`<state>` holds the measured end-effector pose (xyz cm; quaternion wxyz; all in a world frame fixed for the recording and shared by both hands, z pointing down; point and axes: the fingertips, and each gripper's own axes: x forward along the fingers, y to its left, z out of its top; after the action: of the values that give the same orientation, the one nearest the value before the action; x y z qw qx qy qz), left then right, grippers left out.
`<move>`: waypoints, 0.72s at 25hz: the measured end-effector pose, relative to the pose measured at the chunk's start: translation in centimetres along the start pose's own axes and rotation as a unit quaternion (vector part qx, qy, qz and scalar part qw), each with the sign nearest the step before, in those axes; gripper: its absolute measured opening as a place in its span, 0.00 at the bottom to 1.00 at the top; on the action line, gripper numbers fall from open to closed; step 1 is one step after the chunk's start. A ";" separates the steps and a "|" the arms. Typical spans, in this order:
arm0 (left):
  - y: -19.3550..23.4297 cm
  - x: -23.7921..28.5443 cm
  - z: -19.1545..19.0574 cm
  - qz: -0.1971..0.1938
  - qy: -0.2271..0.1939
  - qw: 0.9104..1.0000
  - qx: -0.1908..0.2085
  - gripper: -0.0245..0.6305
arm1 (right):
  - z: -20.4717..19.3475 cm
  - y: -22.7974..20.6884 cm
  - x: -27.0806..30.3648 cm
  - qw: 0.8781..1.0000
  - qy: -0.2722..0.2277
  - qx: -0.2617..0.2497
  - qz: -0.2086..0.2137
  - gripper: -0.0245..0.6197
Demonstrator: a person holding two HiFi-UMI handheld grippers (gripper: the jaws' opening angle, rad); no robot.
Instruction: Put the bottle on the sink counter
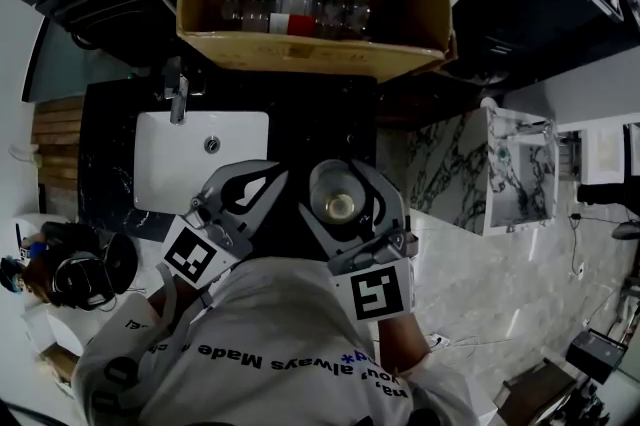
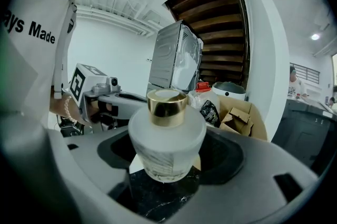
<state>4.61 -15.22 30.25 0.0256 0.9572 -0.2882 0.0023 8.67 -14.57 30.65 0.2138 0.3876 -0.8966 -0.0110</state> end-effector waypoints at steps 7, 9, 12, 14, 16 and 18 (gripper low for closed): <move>1.1 2.1 -2.4 -0.017 0.029 0.999 0.001 0.04 | -1.8 -1.7 1.4 1.000 0.011 0.002 -0.009 0.55; 1.8 2.5 -3.2 -0.014 0.034 0.999 -0.005 0.04 | -2.5 -2.2 2.1 1.000 0.015 0.002 -0.012 0.55; 2.8 3.3 -4.2 -0.011 0.039 0.999 -0.011 0.04 | -3.5 -3.2 3.1 1.000 0.020 0.002 -0.019 0.55; 3.3 3.9 -4.8 -0.011 0.041 0.999 -0.014 0.04 | -4.1 -3.8 3.9 0.999 0.025 0.001 -0.022 0.55; 3.8 4.5 -5.4 -0.011 0.043 0.999 -0.018 0.04 | -4.7 -4.3 4.6 0.999 0.026 0.004 -0.023 0.55; 4.1 5.0 -6.0 -0.013 0.047 0.999 -0.019 0.04 | -5.3 -4.8 5.1 0.999 0.027 0.008 -0.023 0.55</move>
<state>6.60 -21.14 36.58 0.0573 0.9592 -0.2738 0.0419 10.94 -20.76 36.50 0.2343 0.4102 -0.8814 0.0021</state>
